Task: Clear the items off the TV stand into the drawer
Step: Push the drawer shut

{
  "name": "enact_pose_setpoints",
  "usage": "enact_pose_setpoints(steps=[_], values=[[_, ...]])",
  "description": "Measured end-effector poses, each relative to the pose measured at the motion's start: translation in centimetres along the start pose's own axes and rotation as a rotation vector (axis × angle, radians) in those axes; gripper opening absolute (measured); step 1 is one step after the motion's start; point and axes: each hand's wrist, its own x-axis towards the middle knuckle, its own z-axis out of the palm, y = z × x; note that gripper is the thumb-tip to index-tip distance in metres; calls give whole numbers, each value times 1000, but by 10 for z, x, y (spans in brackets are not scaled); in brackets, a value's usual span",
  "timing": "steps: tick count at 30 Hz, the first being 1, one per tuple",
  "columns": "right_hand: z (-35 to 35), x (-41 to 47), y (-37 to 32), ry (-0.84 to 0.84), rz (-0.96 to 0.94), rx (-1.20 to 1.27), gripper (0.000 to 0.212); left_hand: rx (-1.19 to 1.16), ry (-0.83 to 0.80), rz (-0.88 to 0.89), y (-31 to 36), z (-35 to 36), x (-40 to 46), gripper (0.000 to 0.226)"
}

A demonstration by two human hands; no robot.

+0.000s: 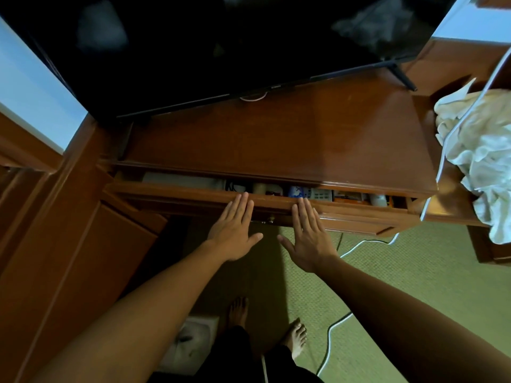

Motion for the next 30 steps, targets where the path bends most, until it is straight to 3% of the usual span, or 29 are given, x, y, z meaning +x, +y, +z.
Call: enact_pose_setpoints(steps=[5,9,12,17,22,30], values=[[-11,12,-1,-33,24,16,88,-28,50,-20,2,-12,10,82],[-22,12,3,173,-87,-23,83,-117,262,14,-1,-25,6,61],[-36,25,13,195,-44,-95,92,-75,374,-1,-7,-38,12,63],[-52,54,23,138,6,-158,111,98,350,0,-19,-46,34,86],[-51,79,30,83,-9,-159,125,122,303,-3,-25,-46,55,103],[-45,83,37,120,-81,-210,128,149,264,26,-32,-51,64,105]])
